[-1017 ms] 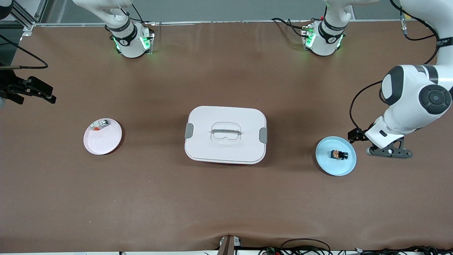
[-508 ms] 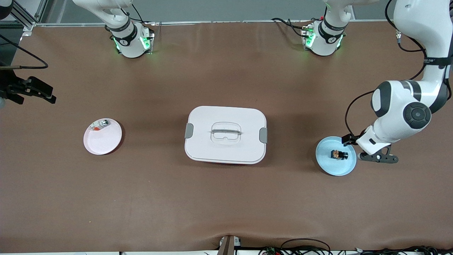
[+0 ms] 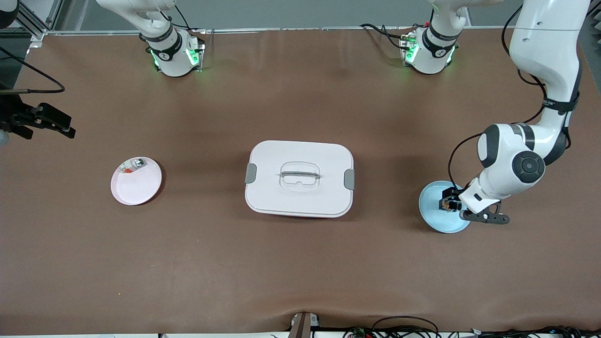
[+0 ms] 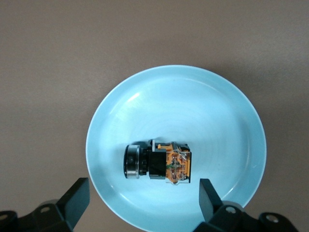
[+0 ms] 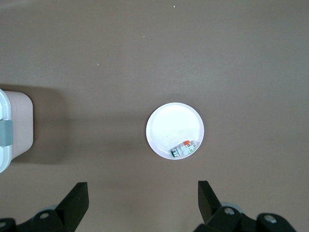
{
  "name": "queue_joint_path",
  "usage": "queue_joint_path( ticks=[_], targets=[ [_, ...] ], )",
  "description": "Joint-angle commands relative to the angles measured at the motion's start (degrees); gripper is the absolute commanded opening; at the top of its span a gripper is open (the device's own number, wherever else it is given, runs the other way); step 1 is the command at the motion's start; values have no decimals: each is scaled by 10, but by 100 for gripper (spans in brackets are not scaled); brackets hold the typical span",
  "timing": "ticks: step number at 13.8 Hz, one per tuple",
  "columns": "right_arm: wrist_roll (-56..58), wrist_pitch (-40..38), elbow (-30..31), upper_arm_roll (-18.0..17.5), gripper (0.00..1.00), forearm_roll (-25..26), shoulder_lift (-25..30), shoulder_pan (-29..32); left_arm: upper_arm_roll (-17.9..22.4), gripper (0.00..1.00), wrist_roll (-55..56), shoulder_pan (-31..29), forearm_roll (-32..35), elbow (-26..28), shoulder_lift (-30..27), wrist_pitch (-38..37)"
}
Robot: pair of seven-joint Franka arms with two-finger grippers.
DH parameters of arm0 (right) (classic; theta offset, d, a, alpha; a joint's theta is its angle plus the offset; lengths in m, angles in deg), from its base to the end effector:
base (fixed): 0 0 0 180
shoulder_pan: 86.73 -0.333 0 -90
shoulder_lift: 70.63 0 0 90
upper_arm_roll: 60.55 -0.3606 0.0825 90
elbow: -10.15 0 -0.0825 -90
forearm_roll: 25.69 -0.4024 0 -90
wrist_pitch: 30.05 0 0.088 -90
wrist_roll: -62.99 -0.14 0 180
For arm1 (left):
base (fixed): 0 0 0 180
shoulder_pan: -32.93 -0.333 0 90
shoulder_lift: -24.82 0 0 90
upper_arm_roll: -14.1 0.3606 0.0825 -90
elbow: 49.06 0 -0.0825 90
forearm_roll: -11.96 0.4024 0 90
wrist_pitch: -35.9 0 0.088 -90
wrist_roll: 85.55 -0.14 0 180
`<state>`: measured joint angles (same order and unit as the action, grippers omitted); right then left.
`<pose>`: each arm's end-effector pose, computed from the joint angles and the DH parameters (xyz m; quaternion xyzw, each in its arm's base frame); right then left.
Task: Transfer orange switch to right arm and place
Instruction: 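Lower the left gripper and grasp the black-and-orange switch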
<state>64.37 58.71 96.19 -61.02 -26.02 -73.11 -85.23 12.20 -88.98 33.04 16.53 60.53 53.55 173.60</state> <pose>0.5867 -0.0098 0.6429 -1.0000 -0.0031 -0.0022 0.0030 0.6612 -0.0199 0.2231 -0.9970 0.0750 0.0053 0.0186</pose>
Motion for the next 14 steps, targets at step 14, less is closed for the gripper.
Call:
queue_joint_path(
  ticks=[14],
  targets=[
    [5, -6, -17, -4, 100, 9, -9, 5, -1, 80, -5, 2, 39, 4, 52, 72]
  ],
)
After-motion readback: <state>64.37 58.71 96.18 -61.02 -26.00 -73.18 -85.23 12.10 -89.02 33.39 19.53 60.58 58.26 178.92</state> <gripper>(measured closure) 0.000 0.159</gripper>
